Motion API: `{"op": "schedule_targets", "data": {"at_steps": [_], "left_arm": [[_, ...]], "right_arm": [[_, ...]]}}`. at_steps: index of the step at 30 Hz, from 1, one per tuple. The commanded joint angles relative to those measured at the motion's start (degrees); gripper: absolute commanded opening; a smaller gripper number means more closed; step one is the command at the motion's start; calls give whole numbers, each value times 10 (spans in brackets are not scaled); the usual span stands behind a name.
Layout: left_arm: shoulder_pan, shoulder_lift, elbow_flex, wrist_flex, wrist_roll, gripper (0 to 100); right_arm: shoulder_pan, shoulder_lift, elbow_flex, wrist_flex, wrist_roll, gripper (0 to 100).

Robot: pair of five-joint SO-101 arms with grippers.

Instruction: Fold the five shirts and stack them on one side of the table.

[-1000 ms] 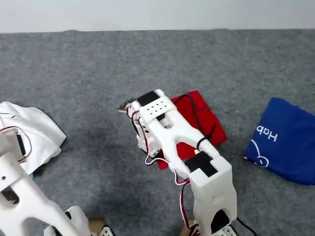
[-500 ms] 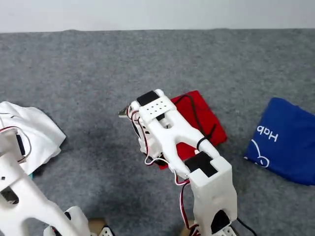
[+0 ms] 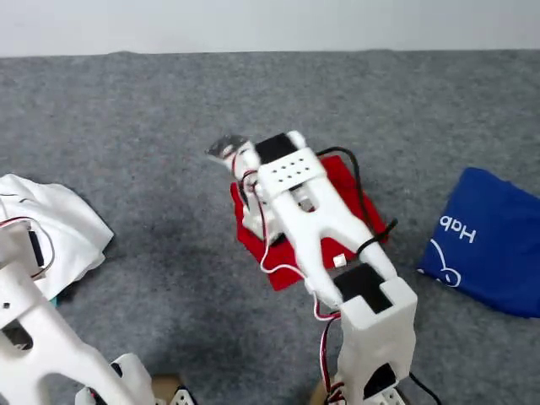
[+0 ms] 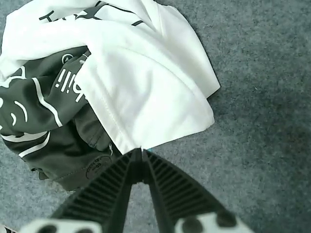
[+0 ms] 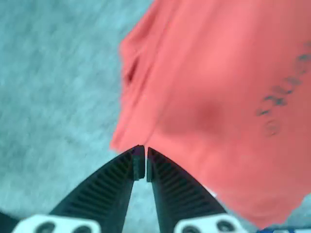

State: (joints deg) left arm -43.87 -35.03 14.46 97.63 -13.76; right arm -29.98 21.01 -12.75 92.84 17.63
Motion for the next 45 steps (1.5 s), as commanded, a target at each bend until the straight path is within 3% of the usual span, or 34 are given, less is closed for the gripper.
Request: {"op": "schedule_targets", "data": {"at_steps": [1,11,23,29,34,40,45], "left_arm": [[-1,-11,-2,-13,-6,8],[-1,-11,-2,-12,-5,8],[0,-11,-2,-12,-5,8],[0,-11,-1,-11,-3,8],[0,-11,18,-12,-3,8],[0,-12,39,-11,-3,8],[0,-12,36,-13,-3,8]], "right_arm": [[7,26,-29,-12,7,10],[-80,92,-40,35,6,10],[-34,-3,-137,100,4,10],[-22,24,-135,98,6,10],[-29,78,-136,-6,10,10],[-13,138,-143,-145,76,10],[17,196,-221,-171,79,10]]}}
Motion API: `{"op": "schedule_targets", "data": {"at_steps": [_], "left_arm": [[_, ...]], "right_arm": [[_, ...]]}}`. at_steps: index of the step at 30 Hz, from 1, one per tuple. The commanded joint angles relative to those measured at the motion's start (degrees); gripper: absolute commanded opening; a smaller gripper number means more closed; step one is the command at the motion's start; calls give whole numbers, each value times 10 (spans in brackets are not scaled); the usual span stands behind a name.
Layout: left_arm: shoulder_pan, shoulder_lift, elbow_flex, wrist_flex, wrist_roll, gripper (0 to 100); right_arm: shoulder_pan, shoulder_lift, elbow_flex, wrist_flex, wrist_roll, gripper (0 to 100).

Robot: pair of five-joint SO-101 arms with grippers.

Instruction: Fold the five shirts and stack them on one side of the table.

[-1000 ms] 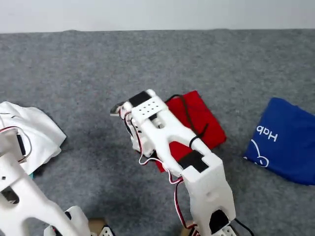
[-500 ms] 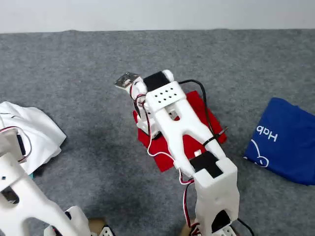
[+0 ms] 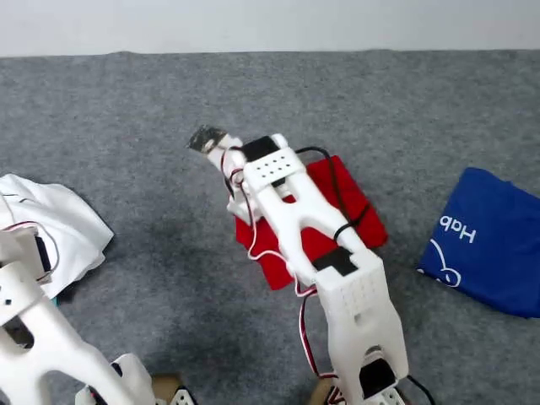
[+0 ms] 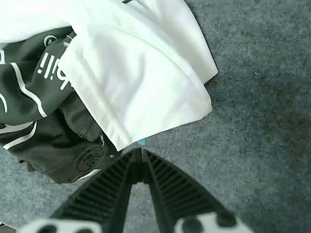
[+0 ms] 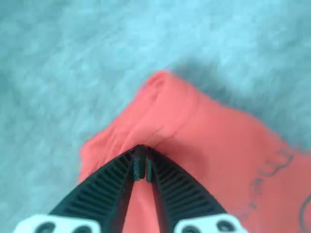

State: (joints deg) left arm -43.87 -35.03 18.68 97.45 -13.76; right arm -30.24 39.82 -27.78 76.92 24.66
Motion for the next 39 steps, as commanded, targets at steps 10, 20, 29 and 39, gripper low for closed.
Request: {"op": "schedule_targets", "data": {"at_steps": [10,20,29,39], "left_arm": [[0,-12,-6,-11,-2,8],[0,-12,-6,-9,-2,8],[0,-12,-5,-11,-1,8],[0,-12,-4,-11,-1,8]], "right_arm": [[17,26,-252,201,5,10],[40,-27,-162,262,-19,10],[34,-44,4,259,-24,10],[-61,-30,34,259,-24,10]]}}
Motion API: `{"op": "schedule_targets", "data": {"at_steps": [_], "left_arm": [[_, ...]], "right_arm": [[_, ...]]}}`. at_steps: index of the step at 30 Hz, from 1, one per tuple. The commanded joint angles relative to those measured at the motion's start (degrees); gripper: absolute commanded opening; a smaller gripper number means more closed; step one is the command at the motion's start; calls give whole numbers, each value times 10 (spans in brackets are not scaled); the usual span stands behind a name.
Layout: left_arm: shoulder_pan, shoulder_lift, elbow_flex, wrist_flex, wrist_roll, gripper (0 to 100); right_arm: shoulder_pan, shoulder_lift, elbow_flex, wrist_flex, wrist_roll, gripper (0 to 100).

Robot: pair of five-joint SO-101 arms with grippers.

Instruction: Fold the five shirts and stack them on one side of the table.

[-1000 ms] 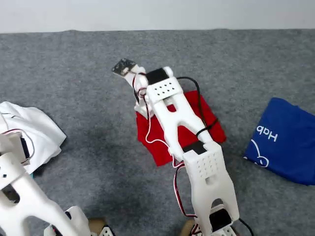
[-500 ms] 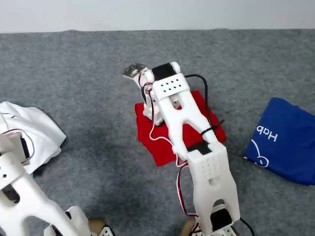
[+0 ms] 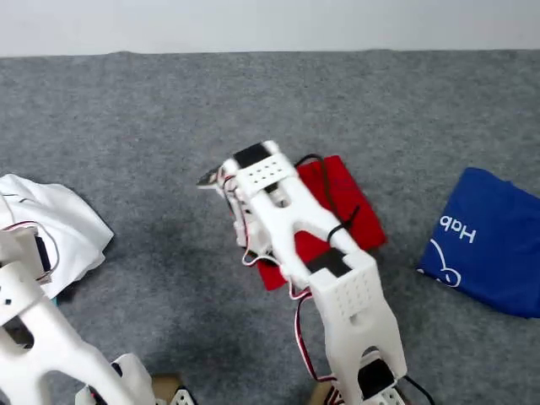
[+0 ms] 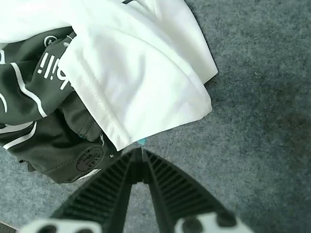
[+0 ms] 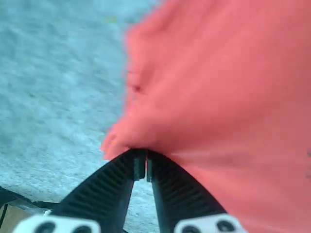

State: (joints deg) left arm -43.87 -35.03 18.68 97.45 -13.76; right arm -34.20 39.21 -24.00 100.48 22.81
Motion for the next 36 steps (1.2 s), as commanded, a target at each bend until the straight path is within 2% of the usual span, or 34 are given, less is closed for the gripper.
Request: {"op": "schedule_targets", "data": {"at_steps": [1,10,17,22,28,32,36], "left_arm": [[0,-12,-4,-11,-1,8],[1,-12,-4,-11,-1,8],[1,-12,-7,-7,-1,8],[20,-13,-7,30,-5,7],[87,-84,-7,29,-4,8],[149,-131,-3,30,-4,8],[163,-137,-4,29,-4,8]], "right_arm": [[-24,-31,-4,23,-5,10],[-24,-149,3,26,-4,10],[-5,-265,89,26,-16,10],[61,-320,115,25,-113,10],[107,-328,117,24,-323,11],[125,-327,117,23,-373,13],[110,-327,117,19,-439,11]]}}
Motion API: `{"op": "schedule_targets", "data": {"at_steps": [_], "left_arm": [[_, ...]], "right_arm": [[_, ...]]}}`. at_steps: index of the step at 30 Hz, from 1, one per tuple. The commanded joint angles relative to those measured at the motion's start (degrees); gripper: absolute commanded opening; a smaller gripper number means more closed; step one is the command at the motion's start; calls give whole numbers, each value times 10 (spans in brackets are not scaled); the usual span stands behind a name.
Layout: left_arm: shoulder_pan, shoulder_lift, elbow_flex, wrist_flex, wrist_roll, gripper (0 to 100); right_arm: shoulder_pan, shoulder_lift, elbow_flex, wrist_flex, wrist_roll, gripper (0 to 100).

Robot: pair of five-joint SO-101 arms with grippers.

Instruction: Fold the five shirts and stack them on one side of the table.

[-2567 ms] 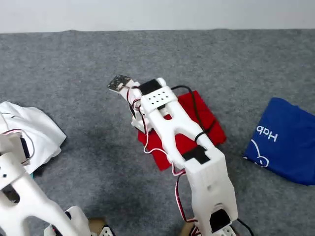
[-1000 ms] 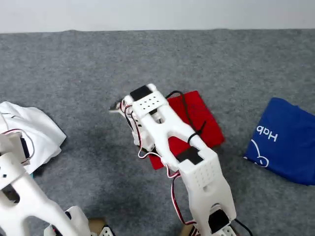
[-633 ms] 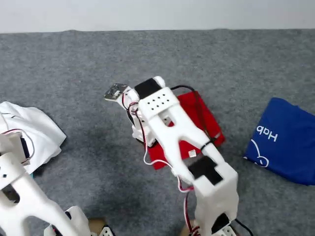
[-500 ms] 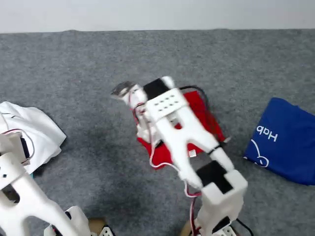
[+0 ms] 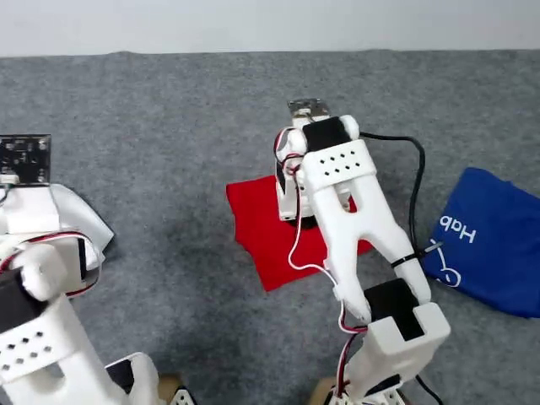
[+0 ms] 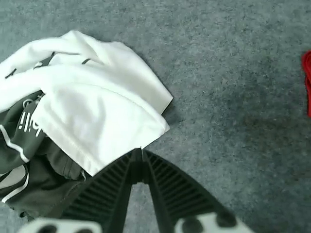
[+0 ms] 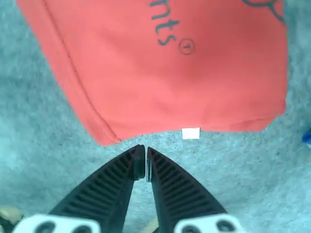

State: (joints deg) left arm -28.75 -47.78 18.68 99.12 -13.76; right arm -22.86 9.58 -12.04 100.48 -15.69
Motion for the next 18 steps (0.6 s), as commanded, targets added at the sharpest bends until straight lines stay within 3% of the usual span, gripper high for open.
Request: {"op": "schedule_targets", "data": {"at_steps": [1,5,8,15,18], "left_arm": [[11,-10,-4,12,-5,8],[11,-10,-4,12,-5,8],[11,-9,0,12,-6,8],[10,-9,60,4,-56,7],[10,-9,75,4,-57,7]], "right_arm": [[-5,-29,-3,12,-88,11],[-6,-1,-6,-9,-223,16],[-12,26,-6,-40,-270,72],[-14,95,-6,-55,-377,513],[-8,119,-6,-56,-400,592]]}}
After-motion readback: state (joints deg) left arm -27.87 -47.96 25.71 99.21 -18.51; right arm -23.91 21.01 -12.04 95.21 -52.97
